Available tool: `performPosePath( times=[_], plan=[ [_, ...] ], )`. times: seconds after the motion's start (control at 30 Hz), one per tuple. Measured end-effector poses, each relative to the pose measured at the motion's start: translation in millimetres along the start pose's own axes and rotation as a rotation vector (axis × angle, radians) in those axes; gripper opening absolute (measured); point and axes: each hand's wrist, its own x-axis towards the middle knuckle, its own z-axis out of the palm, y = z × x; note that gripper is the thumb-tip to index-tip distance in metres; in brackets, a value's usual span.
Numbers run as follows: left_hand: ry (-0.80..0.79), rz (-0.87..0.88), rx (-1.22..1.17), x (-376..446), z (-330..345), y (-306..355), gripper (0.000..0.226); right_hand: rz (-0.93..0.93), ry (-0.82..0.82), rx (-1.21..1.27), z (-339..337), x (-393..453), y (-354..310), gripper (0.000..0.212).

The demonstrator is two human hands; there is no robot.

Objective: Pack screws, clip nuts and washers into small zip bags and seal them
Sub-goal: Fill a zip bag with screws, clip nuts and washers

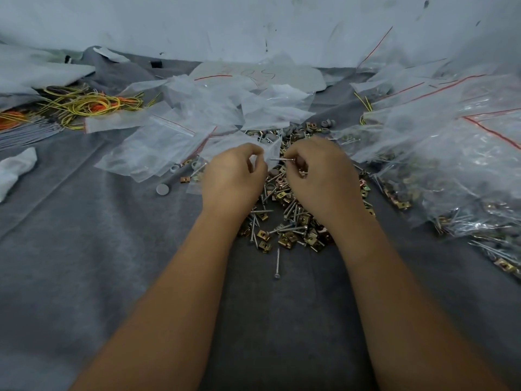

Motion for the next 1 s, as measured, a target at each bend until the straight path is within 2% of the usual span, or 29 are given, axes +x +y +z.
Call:
performPosePath(
  times=[0.1,0.2,0.3,0.4,0.47,0.57,0.67,0.73,0.83,0.9,1.0],
  plan=[
    [0.01,0.039,-0.021,-2.5,2.0,2.8,0.019,-0.033,0.016,-0.077,2.4,-0.2,-0.2,0.011],
    [-0.01,0.046,-0.141,-4.6,2.7,4.2,0.024,-0.076,0.006,-0.115,3.7,0.6,0.8,0.009],
    [-0.081,0.048,-0.258,-5.1,3.0,7.0,0.029,-0.123,-0.045,-0.077,6.6,0.3,1.0,0.015],
    [-0.103,0.037,-0.314,-4.9,4.5,7.8,0.023,-0.094,-0.028,-0.027,11.3,0.5,0.6,0.018],
    [-0.011,0.0,-0.337,-3.2,2.7,5.8,0.022,-0.028,0.022,0.014,12.7,2.1,0.7,0.023],
    [0.247,-0.042,-0.267,2.8,-6.5,-1.1,0.03,0.085,0.077,0.243,9.6,3.3,1.9,0.024],
    [0.375,-0.044,-0.246,5.3,-13.3,-6.3,0.031,0.135,-0.047,0.207,8.0,2.2,5.5,0.028],
    [0.3,-0.056,-0.215,5.0,-11.1,-7.4,0.031,0.119,-0.247,0.079,8.8,1.6,6.3,0.031],
    [0.062,-0.088,-0.11,4.3,-1.2,-7.6,0.023,0.051,-0.519,-0.115,11.3,-1.4,4.8,0.045],
    [-0.004,-0.126,-0.124,5.9,1.8,-7.6,0.016,0.035,-0.509,-0.102,11.3,-1.9,3.6,0.041],
    [-0.005,-0.203,-0.223,9.9,2.6,-10.8,0.016,0.007,-0.433,-0.072,9.4,-0.6,2.1,0.023]
  ],
)
